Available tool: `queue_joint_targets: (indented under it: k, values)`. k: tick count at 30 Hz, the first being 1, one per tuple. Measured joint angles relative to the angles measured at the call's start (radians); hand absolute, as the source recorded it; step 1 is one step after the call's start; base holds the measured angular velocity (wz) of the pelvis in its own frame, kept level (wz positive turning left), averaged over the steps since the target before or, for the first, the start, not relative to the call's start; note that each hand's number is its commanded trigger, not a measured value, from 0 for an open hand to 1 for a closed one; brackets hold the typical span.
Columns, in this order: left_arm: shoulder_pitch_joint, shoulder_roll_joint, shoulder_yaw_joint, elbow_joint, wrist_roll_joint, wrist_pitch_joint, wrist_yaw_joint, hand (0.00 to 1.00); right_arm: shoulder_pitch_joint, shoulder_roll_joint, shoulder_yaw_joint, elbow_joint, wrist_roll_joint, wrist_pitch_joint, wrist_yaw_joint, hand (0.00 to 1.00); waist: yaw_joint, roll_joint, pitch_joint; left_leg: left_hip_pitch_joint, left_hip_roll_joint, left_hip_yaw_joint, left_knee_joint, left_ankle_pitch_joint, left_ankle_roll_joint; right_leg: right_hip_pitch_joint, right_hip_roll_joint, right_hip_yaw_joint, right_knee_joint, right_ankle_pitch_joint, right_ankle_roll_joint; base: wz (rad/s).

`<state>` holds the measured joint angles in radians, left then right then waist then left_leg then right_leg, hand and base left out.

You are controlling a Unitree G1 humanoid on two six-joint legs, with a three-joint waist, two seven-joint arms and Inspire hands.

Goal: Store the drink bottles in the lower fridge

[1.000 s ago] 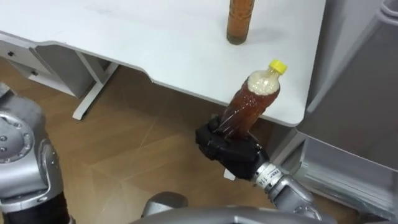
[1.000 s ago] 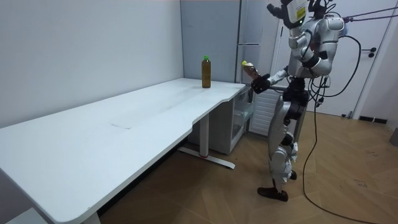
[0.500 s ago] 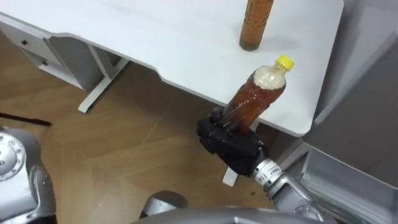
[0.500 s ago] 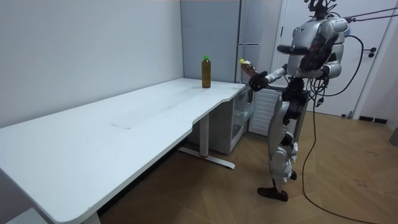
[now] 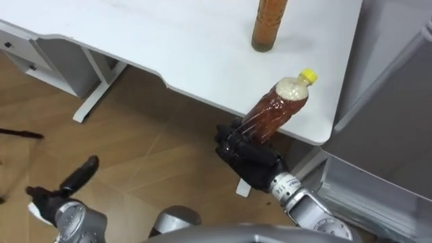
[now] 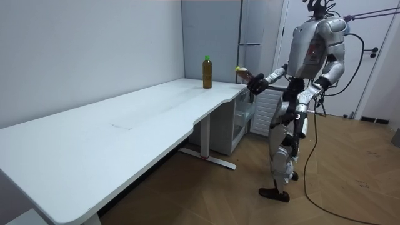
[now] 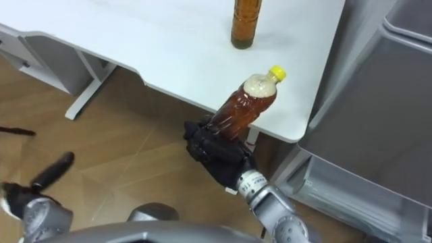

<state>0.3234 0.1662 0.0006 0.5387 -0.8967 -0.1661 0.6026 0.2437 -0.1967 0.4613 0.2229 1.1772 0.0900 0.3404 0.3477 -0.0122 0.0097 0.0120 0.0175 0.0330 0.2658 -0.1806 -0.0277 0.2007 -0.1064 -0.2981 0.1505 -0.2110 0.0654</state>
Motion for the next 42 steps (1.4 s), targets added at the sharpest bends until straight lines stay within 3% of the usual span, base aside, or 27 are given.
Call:
queue_joint_targets:
  k: [6, 9, 15, 17, 19, 23, 30, 36, 38, 42]
  values:
    - [0.025, 0.003, -0.034, 0.276, -0.053, 0.114, -0.174, 0.0, -0.046, -0.007, -0.002, 0.0, 0.051, 0.044, -0.012, 1.0, -0.011, -0.006, 0.0013, 0.001, 0.005, 0.019, -0.02, -0.001, -0.002, -0.016, 0.002, 0.016, 0.004, 0.001, -0.001, -0.09]
    - [0.026, 0.003, -0.034, 0.378, -0.011, 0.144, -0.25, 0.0, -0.048, -0.002, -0.009, 0.001, 0.03, 0.056, -0.01, 1.0, -0.017, -0.007, 0.0014, 0.011, 0.008, 0.033, -0.028, -0.001, -0.003, -0.016, 0.002, 0.025, 0.004, 0.001, -0.002, -0.14]
    - [0.007, 0.003, -0.085, 0.479, 0.457, 0.233, -0.399, 0.0, -0.048, 0.001, -0.012, 0.0, 0.004, 0.078, 0.002, 1.0, -0.074, -0.002, 0.0018, -0.007, 0.008, 0.035, -0.026, -0.002, -0.003, -0.029, 0.002, 0.023, 0.007, 0.002, -0.003, 0.01]
    - [-0.035, 0.002, -0.142, 0.503, 0.637, 0.274, -0.457, 0.0, -0.051, -0.001, -0.014, 0.0, -0.033, 0.078, 0.014, 1.0, -0.107, 0.004, 0.0002, -0.013, 0.009, 0.035, -0.021, -0.002, -0.002, -0.04, 0.001, 0.024, 0.017, 0.002, -0.003, 0.0]
    - [-0.06, -0.001, -0.163, 0.51, 0.732, 0.292, -0.503, 0.0, -0.065, -0.006, -0.016, 0.0, -0.056, 0.082, 0.015, 1.0, -0.133, 0.01, 0.0018, -0.022, 0.01, 0.035, -0.011, -0.003, -0.001, -0.044, 0.002, 0.024, 0.02, 0.002, -0.003, 0.0]
    - [-0.121, 0.0, -0.177, 0.517, 0.866, 0.315, -0.564, 0.0, -0.084, -0.025, -0.031, 0.0, -0.128, 0.083, 0.024, 1.0, -0.181, 0.015, 0.0013, -0.021, 0.01, 0.036, -0.009, -0.003, -0.001, -0.043, 0.002, 0.024, 0.021, 0.002, -0.003, -0.01]
    - [-0.13, -0.005, -0.232, 0.542, 0.951, 0.337, -0.605, 0.0, -0.09, -0.048, -0.069, -0.001, -0.249, 0.083, 0.035, 1.0, -0.223, 0.017, -0.0046, -0.023, 0.011, 0.039, -0.007, -0.003, -0.001, -0.054, 0.002, 0.029, 0.022, 0.002, -0.003, -0.01]
    - [-0.143, -0.005, -0.231, 0.541, 1.01, 0.335, -0.658, 0.0, -0.095, -0.046, -0.126, -0.006, -0.642, 0.083, 0.034, 1.0, -0.244, 0.015, -0.0055, -0.029, 0.014, 0.056, -0.001, -0.004, 0.0, -0.072, 0.001, 0.05, 0.036, 0.002, -0.003, -0.08]
    - [-0.148, -0.005, -0.227, 0.542, 1.011, 0.33, -0.671, 0.0, -0.096, -0.038, -0.158, -0.037, -0.784, 0.086, 0.022, 1.0, -0.266, 0.014, -0.0054, -0.037, 0.014, 0.058, 0.001, -0.003, 0.0, -0.08, 0.001, 0.051, 0.038, 0.003, -0.004, 0.0]
    - [-0.145, 0.001, -0.22, 0.551, 1.019, 0.316, -0.698, 0.0, -0.096, -0.038, -0.214, -0.127, -0.913, 0.084, -0.004, 1.0, -0.285, 0.014, -0.0049, -0.027, 0.017, 0.067, -0.001, -0.003, 0.0, -0.08, 0.001, 0.062, 0.039, 0.003, -0.004, -0.09]
